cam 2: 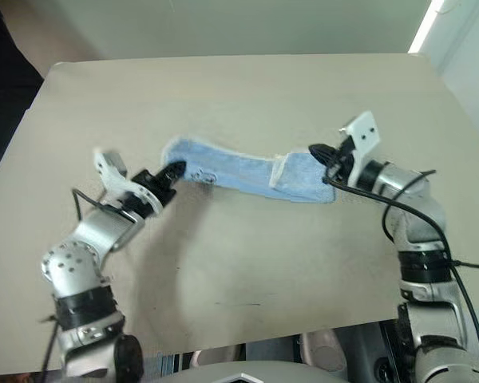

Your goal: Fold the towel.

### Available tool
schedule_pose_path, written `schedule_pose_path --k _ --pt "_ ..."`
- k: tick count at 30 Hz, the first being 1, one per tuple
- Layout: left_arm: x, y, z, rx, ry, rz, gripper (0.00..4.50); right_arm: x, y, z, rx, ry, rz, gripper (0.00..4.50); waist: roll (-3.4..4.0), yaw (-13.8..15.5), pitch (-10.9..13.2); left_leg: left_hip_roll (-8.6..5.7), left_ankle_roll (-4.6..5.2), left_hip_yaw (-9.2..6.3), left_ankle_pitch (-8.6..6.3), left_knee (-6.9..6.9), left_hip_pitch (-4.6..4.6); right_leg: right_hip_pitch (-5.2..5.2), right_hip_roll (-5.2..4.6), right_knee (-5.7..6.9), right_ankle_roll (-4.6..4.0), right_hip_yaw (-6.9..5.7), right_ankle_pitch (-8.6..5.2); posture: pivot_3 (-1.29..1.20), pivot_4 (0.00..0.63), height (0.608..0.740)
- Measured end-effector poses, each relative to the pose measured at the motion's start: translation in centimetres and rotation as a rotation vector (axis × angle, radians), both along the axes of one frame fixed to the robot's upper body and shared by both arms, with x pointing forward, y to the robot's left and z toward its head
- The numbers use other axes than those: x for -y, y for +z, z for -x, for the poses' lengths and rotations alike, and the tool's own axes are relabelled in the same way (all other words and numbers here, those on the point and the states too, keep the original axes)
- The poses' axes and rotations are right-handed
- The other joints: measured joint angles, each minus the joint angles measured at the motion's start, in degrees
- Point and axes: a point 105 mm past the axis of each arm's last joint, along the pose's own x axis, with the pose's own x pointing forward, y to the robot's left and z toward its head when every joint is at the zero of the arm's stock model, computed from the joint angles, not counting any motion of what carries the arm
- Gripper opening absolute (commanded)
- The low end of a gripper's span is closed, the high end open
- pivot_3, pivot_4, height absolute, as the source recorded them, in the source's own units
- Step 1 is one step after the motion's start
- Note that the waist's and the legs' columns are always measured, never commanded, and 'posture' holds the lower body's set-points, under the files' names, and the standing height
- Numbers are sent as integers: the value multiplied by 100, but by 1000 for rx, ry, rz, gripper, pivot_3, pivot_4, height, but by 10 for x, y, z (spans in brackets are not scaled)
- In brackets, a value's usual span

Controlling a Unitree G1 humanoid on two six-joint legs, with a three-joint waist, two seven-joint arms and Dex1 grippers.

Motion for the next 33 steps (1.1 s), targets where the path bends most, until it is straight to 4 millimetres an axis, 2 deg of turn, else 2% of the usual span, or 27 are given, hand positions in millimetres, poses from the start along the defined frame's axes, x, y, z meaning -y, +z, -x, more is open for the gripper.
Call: schedule_pose_path --k 2,5,9,12,14,17,20,23,26,30,33 --pt "4 21 -7 80 -45 -64 33 6 -8 10 -54 18 0 0 0 -4 0 -3 -2 9 -1 1 2 0 4 -1 1 10 0 0 150 740" --pt "21 34 -15 145 -140 -145 33 6 -11 21 -86 58 2 0 -1 -18 1 -4 -4 14 -2 2 2 0 5 -1 10 14 -2 0 150 740" --pt "77 43 -16 267 -434 -373 33 4 -9 29 -85 86 13 0 -11 -20 7 -2 0 9 -7 4 -4 -5 4 -4 18 16 -2 0 150 740" --pt "119 35 -6 350 -662 -513 33 1 -6 31 -73 95 14 0 -11 -21 6 -4 -1 11 -13 5 -5 -5 1 -7 34 21 -10 0 150 740" --pt "138 26 -1 373 -760 -561 33 1 -6 31 -72 92 15 0 -11 -20 7 -2 23 9 -31 6 -12 -10 -2 -10 42 22 -14 0 150 740" --pt "166 19 1 416 -881 -616 33 3 -6 31 -72 75 15 0 -11 -15 7 4 23 -9 -33 8 -25 -19 -9 -9 97 21 6 0 150 740" --pt "185 9 0 443 -964 -706 33 5 -3 30 -59 50 13 0 -11 -12 7 6 23 -27 -34 7 -27 -20 -19 -9 118 26 -1 0 150 740" --pt "192 -5 -7 414 -987 -765 33 11 2 33 -40 28 1 0 -11 -13 7 8 25 -30 -36 8 -29 -20 -32 -10 140 35 -10 0 150 740" --pt "195 -14 -9 390 -1007 -757 675 17 3 35 -37 -3 -4 0 -10 -13 7 6 33 -29 -46 13 -35 -20 -45 -10 164 39 -21 0 150 740" --pt "202 -11 -5 401 -1036 -713 2120 18 4 35 -29 -10 -2 0 -10 -5 6 5 42 -30 -62 49 -57 -21 -47 -11 181 41 -27 0 150 740" --pt "198 -5 -6 395 -1034 -669 3104 19 4 35 -29 -15 3 0 -9 -6 6 6 48 -35 -74 87 -71 -23 -46 -9 187 42 -25 0 150 740"
